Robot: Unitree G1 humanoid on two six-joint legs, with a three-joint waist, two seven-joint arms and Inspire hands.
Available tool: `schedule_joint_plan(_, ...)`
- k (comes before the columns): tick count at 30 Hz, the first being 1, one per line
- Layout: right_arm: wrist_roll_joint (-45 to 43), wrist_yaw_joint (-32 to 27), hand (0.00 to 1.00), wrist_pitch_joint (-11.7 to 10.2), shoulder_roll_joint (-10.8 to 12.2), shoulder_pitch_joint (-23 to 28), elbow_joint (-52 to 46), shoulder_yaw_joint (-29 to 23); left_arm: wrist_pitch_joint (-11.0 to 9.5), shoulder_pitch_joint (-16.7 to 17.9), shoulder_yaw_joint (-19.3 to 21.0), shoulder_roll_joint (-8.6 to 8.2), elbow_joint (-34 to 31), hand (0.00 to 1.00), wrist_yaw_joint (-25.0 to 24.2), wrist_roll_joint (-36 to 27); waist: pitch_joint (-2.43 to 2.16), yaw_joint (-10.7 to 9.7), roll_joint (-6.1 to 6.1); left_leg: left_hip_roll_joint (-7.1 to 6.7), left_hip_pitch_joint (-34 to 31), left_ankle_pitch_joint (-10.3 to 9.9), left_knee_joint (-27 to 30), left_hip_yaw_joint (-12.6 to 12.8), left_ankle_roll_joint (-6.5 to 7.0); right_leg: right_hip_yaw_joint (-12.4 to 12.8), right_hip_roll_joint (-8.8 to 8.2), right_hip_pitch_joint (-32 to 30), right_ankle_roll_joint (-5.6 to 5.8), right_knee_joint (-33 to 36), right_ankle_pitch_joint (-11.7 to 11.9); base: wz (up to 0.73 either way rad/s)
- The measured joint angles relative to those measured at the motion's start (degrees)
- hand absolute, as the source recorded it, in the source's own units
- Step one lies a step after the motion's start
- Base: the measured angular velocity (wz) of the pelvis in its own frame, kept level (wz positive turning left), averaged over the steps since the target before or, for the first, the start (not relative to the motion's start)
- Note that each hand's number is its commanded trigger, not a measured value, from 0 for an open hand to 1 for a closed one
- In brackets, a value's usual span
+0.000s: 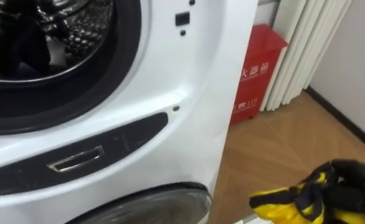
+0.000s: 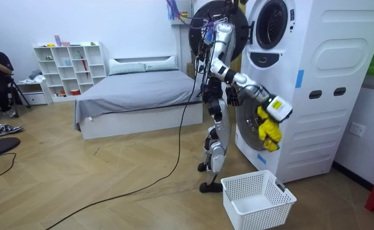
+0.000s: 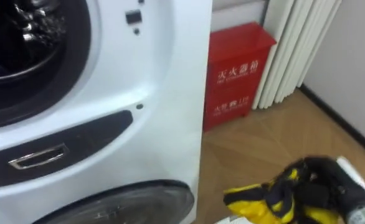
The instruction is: Pick clothes from washing machine
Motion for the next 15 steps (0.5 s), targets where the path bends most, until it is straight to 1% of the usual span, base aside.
schedule_joint_plan(1, -0.3, -0.3, 1.0, 0.0, 0.1, -0.2, 1.3, 0.9, 0.0, -0.3, -0.7, -0.07, 0.1, 0.0, 0.0, -0.5, 0.0, 0.1, 0.09, 0.0, -0.3, 0.0, 0.1, 0.1, 0.02, 0.0, 0.02, -0.6, 0.02, 0.4, 0.0, -0.13)
schedule_joint_plan(2, -0.4, -1.5, 1.0, -0.3, 0.1, -1.0, 4.5, 2.9, -0.7, -0.5, -2.1, -0.45, 1.2, 0.0, 1.0, -1.4, 0.03, 0.3, 0.16, -0.07, -0.9, 0.1, 0.2, 0.0, 0.16, 0.1, 0.03, -1.4, 0.02, 0.8, 0.0, -0.21)
schedule_joint_plan(3, -0.3, -3.2, 1.0, -0.6, 0.4, -2.8, 9.2, 4.7, -1.2, -1.1, -3.8, -0.85, 3.1, 0.0, 2.4, -2.5, 0.05, 0.4, 0.16, -0.1, -1.0, 0.1, 0.2, 0.2, 0.17, 0.1, 0.07, -2.1, 0.02, 1.4, 0.0, -0.24)
schedule_joint_plan(4, -0.2, -4.2, 1.0, -0.6, 0.9, -3.7, 11.6, 5.3, -1.4, -1.3, -4.7, -1.13, 4.0, 0.0, 3.1, -2.9, 0.06, 0.5, 0.13, -0.12, -1.1, 0.1, 0.2, 0.3, 0.17, 0.1, 0.08, -2.6, 0.02, 1.7, 0.0, -0.3)
schedule_joint_plan(5, 0.3, -6.8, 1.0, -0.8, 1.7, -5.2, 15.7, 6.3, -2.2, -1.5, -6.0, -1.96, 6.1, 0.0, 4.9, -3.0, 0.08, 0.8, 0.09, -0.18, -1.6, 0.1, 0.3, 0.5, 0.18, 0.2, 0.09, -3.6, 0.02, 2.5, 0.0, -0.31)
schedule_joint_plan(6, 1.3, -9.2, 1.0, -1.6, 2.9, -6.5, 19.8, 6.5, -2.6, -1.6, -6.3, -3.07, 7.4, 0.0, 6.7, -3.5, 0.18, 1.1, -0.12, -0.29, -2.1, 0.1, 0.4, 0.5, 0.21, 0.2, 0.1, -4.8, -0.05, 2.8, -0.1, -0.26)
schedule_joint_plan(7, 1.7, -10.2, 1.0, -1.8, 3.5, -7.0, 21.6, 6.5, -2.8, -1.7, -7.0, -3.41, 8.2, 0.0, 7.6, -4.3, 0.19, 1.1, -0.16, -0.28, -2.5, 0.2, 0.5, 0.5, 0.32, 0.2, 0.12, -5.2, -0.07, 2.9, -0.1, -0.13)
schedule_joint_plan(8, 2.9, -12.5, 1.0, -2.2, 4.7, -8.0, 26.1, 7.4, -3.5, -2.0, -8.5, -4.16, 10.5, 0.0, 9.2, -5.8, 0.2, 1.3, -0.37, -0.29, -3.1, 0.3, 0.5, 0.4, 0.4, 0.2, 0.19, -6.0, -0.1, 3.3, 0.0, 0.0)
schedule_joint_plan(9, 4.0, -13.9, 1.0, -2.5, 5.2, -8.7, 29.5, 8.8, -4.2, -2.1, -9.6, -4.99, 12.6, 0.0, 10.9, -7.6, 0.19, 1.5, -0.44, -0.2, -3.7, 0.3, 0.9, 0.2, 0.4, 0.2, 0.29, -6.5, -0.19, 3.4, 0.0, 0.0)
schedule_joint_plan(10, 4.5, -14.4, 1.0, -2.7, 5.5, -8.7, 30.6, 9.1, -4.6, -2.1, -10.0, -5.36, 13.3, 0.0, 11.6, -7.7, 0.15, 1.5, -0.46, -0.19, -4.1, 0.3, 1.1, 0.1, 0.4, 0.2, 0.31, -6.9, -0.19, 3.5, 0.0, 0.04)
schedule_joint_plan(11, 5.3, -15.8, 1.0, -3.2, 6.2, -8.8, 32.3, 9.1, -5.3, -2.1, -10.1, -5.64, 13.9, 0.0, 13.2, -8.9, 0.11, 1.7, -0.4, -0.14, -5.2, 0.3, 1.5, -0.1, 0.4, 0.1, 0.31, -7.9, -0.28, 3.6, 0.1, 0.0)
schedule_joint_plan(12, 6.1, -17.2, 1.0, -3.8, 6.6, -8.9, 33.5, 9.1, -6.1, -2.1, -10.1, -5.63, 15.0, 0.0, 14.8, -9.9, 0.09, 2.2, -0.35, -0.13, -6.7, 0.3, 2.1, -0.2, 0.41, 0.1, 0.24, -9.1, -0.29, 4.0, 0.1, 0.0)
schedule_joint_plan(13, 6.6, -17.7, 1.0, -4.2, 6.7, -9.1, 34.2, 9.2, -6.2, -2.4, -10.3, -5.6, 15.3, 0.0, 15.4, -10.0, 0.08, 2.4, -0.32, -0.19, -7.2, 0.3, 2.2, -0.2, 0.42, 0.1, 0.18, -9.8, -0.29, 4.3, 0.1, 0.0)
schedule_joint_plan(15, 9.9, -20.4, 1.0, -6.2, 6.7, -10.2, 37.2, 9.8, -6.7, -2.4, -12.0, -5.22, 15.4, 0.0, 17.6, -12.0, 0.08, 3.1, -0.17, -0.22, -9.3, 0.3, 2.9, -0.4, 0.49, 0.2, 0.07, -11.8, -0.14, 4.9, 0.2, 0.0)
